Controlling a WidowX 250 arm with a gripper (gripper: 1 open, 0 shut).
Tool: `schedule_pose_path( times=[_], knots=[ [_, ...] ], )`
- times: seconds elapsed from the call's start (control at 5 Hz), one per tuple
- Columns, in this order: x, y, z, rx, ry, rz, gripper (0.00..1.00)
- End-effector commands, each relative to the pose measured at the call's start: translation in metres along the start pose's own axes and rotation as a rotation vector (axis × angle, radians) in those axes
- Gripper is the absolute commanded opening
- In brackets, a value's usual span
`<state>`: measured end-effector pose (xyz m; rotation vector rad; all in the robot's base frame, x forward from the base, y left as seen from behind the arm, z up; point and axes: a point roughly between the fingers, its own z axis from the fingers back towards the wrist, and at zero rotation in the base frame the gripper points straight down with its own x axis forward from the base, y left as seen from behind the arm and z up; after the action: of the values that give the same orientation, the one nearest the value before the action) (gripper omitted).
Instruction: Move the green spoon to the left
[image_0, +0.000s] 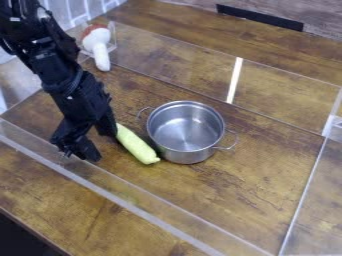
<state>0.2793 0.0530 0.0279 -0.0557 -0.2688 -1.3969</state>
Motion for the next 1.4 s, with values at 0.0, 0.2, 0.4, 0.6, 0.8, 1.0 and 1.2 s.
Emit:
schedule_pose_path(
  times=[0.0, 0.2, 0.4, 0.6, 0.8, 1.0, 1.2],
  knots=[
    [0.012, 0.009, 0.015, 0.041, 0.017, 0.025, 1.0],
    [0.017, 0.01, 0.017, 0.035, 0.02, 0.013, 1.0],
    [0.023, 0.01, 0.015, 0.031, 0.019, -0.002, 0.0],
    [0.027, 0.014, 0.022, 0.031, 0.023, -0.004, 1.0],
    [0.029, 0.016, 0.028, 0.029, 0.028, -0.006, 1.0],
    [0.031, 0.016, 0.023, 0.027, 0.029, -0.008, 0.0],
    [0.032, 0.016, 0.02, 0.026, 0.031, -0.009, 0.0]
  ],
)
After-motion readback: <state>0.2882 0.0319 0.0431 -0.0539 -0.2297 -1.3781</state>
